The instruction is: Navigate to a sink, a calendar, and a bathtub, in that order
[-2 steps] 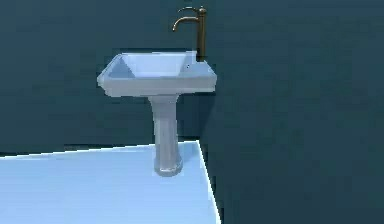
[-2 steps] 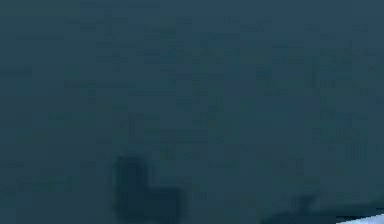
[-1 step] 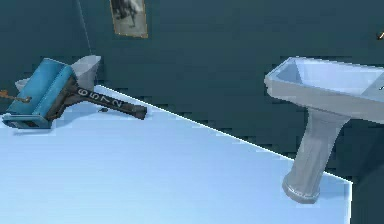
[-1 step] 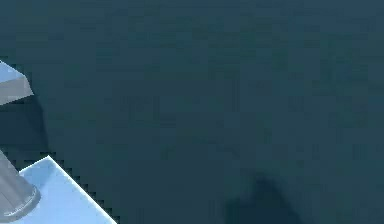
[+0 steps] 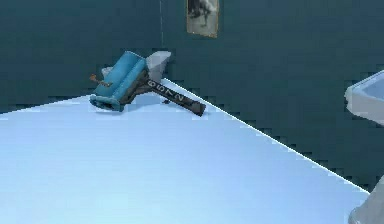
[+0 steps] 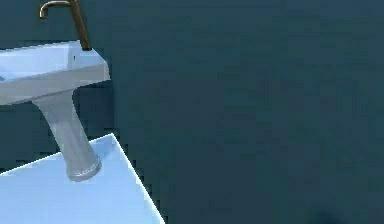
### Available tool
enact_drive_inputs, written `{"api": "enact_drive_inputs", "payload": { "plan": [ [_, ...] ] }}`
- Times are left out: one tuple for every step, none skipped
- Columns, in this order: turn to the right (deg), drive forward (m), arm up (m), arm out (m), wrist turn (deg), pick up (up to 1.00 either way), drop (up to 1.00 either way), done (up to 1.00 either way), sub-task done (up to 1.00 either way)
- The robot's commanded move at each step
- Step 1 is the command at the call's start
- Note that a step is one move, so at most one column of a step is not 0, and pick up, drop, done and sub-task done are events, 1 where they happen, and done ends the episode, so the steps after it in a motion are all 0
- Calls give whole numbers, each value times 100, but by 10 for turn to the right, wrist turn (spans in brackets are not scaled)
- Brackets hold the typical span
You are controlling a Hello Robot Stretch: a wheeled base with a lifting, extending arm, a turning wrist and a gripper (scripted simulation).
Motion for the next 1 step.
{"api": "enact_drive_inputs", "payload": {
  "plan": [
    [0, 20, 0, 0, 0, 0, 0, 0, 0]
  ]
}}
